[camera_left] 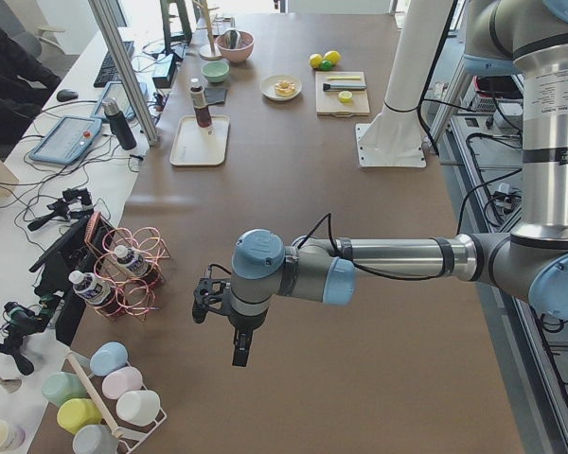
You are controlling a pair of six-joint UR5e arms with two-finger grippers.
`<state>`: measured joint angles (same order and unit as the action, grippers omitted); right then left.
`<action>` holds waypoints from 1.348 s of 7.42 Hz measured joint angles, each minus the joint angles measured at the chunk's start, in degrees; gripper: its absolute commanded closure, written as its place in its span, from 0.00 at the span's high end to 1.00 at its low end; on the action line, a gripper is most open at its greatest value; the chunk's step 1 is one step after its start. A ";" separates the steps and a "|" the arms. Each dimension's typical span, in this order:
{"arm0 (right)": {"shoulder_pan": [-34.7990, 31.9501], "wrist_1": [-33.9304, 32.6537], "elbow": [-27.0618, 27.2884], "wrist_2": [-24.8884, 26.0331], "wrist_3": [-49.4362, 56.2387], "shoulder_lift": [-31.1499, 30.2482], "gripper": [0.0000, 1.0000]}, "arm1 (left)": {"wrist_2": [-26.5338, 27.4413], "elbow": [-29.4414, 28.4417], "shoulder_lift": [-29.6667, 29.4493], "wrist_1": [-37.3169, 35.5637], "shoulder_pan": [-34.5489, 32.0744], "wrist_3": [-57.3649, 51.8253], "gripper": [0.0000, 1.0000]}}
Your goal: Place donut on tray
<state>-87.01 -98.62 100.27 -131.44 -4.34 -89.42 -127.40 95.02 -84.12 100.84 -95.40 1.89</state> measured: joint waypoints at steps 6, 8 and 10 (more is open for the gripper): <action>0.02 -0.06 0.95 -0.13 -0.64 0.20 1.00 | -0.43 0.86 3.47 1.35 -0.80 -0.50 0.98; 0.65 -0.01 1.15 1.20 -0.51 -0.08 1.00 | -0.62 1.23 5.03 3.46 -0.86 -0.48 0.98; 2.31 0.03 1.78 0.81 -0.55 -0.63 1.00 | -0.69 1.42 5.56 4.06 -0.83 -0.47 0.98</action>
<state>-84.70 -98.58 102.05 -130.63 -4.88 -90.05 -128.09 96.44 -78.56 104.90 -96.23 1.42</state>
